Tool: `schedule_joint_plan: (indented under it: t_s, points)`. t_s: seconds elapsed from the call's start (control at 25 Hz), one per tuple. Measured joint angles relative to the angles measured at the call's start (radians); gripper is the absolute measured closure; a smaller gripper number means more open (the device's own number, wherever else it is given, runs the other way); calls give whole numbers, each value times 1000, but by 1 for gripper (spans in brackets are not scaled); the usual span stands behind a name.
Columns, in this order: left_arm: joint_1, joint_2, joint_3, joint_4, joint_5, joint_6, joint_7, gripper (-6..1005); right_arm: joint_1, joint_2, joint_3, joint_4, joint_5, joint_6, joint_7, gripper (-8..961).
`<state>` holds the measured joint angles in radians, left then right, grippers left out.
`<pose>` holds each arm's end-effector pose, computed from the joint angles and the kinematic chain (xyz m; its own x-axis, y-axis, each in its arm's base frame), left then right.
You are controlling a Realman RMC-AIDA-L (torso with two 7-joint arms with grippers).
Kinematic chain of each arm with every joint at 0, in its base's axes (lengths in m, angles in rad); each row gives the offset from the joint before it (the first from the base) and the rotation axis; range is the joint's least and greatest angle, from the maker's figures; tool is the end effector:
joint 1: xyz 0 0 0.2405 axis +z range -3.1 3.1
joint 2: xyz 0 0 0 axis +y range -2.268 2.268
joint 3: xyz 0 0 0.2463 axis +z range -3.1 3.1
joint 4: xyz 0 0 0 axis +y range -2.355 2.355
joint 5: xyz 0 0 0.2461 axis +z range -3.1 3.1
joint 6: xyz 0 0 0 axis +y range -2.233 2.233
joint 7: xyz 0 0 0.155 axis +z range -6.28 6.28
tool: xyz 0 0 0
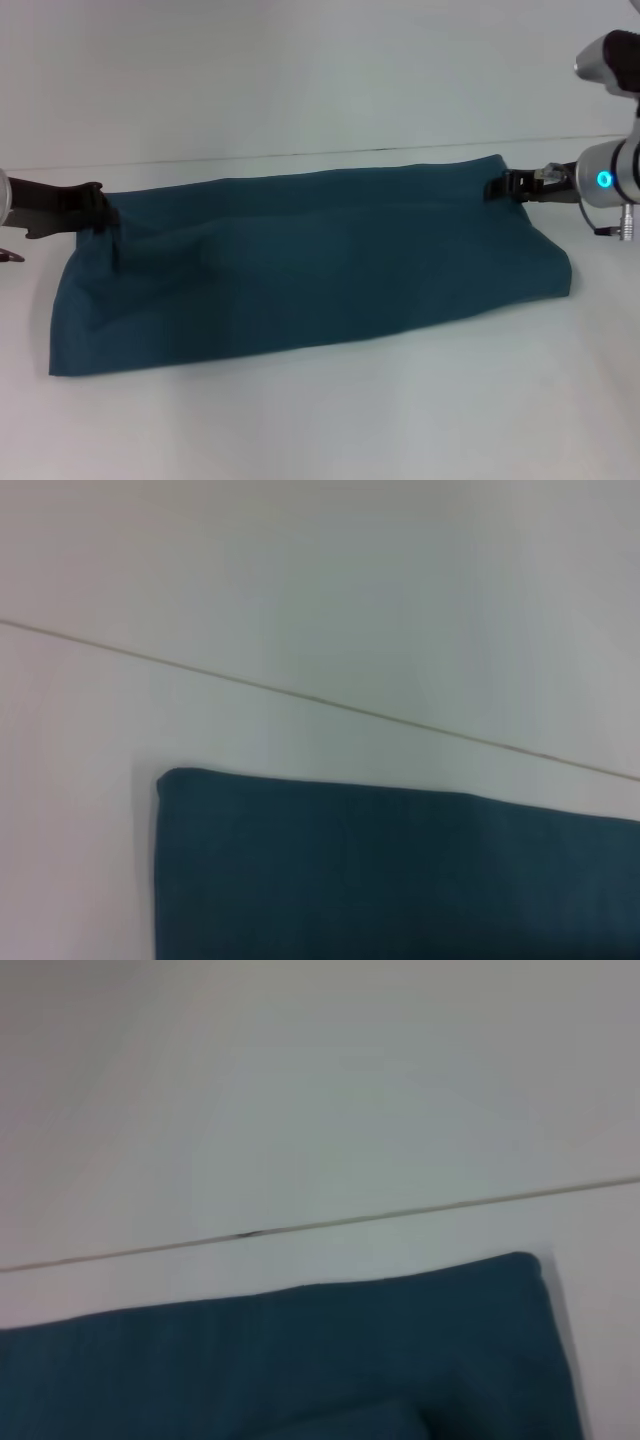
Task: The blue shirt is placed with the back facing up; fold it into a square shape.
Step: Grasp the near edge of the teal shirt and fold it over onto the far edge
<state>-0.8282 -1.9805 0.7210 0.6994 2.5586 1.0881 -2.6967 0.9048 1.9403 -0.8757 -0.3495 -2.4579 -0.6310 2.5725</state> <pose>-0.2610 0.4825 0.0509 0.2225 0.8412 0.4928 0.9462 -0.0646 -0.3170 0.2900 0.5041 0.0116 0.3484 -0.7692 -0.5357 -0.8710 -0.0544 -0.4883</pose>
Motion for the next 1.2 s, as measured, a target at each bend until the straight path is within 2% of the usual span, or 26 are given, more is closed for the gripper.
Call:
schedule_joint_plan:
  t_s: [0.56, 1.16, 1.2]
  points:
    - [2, -12, 0, 6, 0, -4, 8, 954, 13, 8, -3, 48, -20, 31, 17, 550]
    - [14, -12, -6, 6, 0, -4, 11, 953, 25, 17, -16, 41, -21, 19, 22, 600]
    - [14, -12, -6, 6, 0, -4, 11, 953, 25, 17, -16, 39, -21, 19, 22, 669]
